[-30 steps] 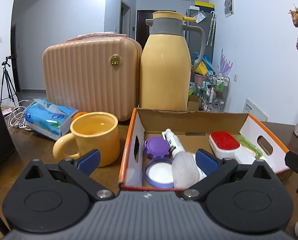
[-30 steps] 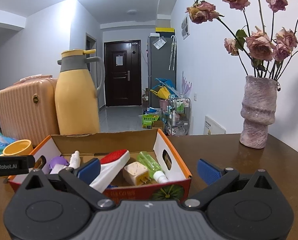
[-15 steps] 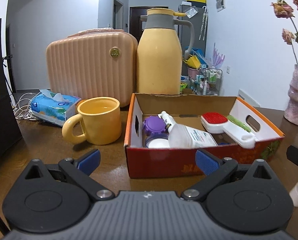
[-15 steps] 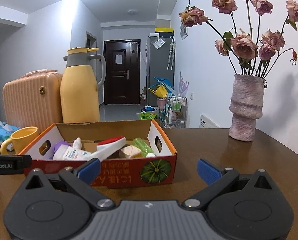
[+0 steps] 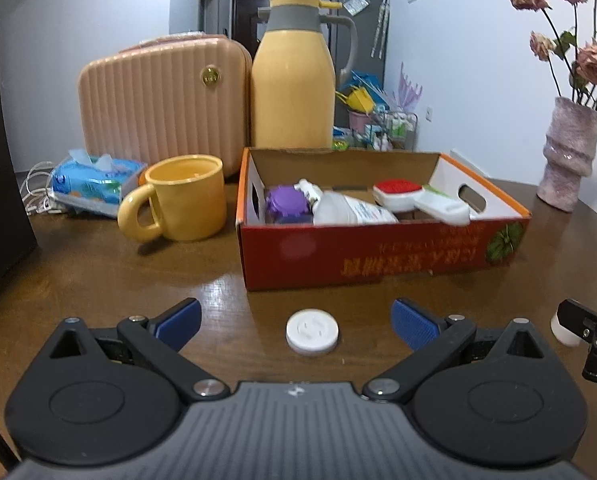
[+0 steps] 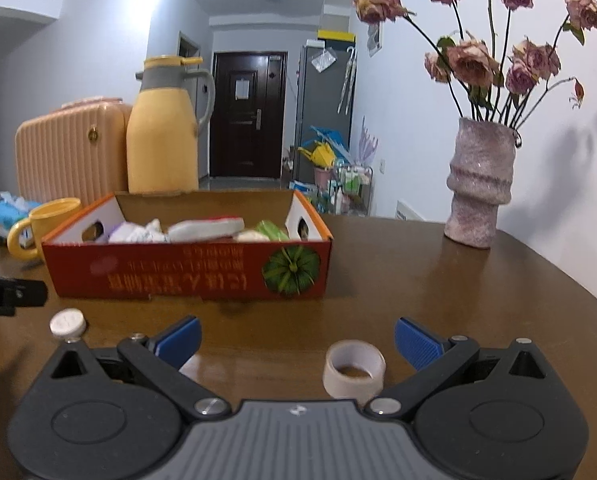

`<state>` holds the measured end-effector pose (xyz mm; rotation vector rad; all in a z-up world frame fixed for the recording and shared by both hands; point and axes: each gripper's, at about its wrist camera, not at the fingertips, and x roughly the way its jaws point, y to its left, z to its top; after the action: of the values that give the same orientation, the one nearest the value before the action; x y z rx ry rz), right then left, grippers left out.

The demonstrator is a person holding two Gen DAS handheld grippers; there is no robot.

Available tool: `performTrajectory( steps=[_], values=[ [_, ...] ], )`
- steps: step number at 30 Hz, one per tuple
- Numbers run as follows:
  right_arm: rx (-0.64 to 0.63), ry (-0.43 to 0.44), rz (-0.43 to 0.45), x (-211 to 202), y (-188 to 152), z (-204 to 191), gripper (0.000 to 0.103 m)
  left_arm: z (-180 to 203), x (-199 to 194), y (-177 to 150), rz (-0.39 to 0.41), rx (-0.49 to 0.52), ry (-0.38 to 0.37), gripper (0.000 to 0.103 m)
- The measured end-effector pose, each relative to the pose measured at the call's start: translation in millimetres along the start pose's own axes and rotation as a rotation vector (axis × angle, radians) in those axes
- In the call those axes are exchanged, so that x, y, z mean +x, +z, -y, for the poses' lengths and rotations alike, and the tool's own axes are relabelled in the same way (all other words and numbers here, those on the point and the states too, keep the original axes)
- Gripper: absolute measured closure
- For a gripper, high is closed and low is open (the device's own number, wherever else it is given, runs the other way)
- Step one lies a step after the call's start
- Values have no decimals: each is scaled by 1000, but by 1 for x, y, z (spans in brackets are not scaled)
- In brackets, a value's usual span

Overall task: Organize rigid objects
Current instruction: 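Move both grippers back from the box toward the tape roll and white lid, then grasp the clear tape roll with the right gripper while the left grasps the white round lid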

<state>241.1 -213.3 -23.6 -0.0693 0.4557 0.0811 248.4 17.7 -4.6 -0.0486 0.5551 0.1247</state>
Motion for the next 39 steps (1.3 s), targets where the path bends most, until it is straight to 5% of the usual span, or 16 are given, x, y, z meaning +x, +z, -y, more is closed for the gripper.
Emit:
performTrajectory(
  steps=[14,20,22,39],
  values=[
    [49,-56,-160,36,-13,33,6,-4,2,-13,-49,14,-21,0],
    [88,-30,-214,58,-12,47,31,-4,7,-14,-61,12,-20,0],
    [90,-10,-226,64,-11,48,60,-3,8,-14,-64,16,-19,0],
    [153,-23,-51,29,-3,53,61,1,38,-18,-138,30,-16,2]
  ],
)
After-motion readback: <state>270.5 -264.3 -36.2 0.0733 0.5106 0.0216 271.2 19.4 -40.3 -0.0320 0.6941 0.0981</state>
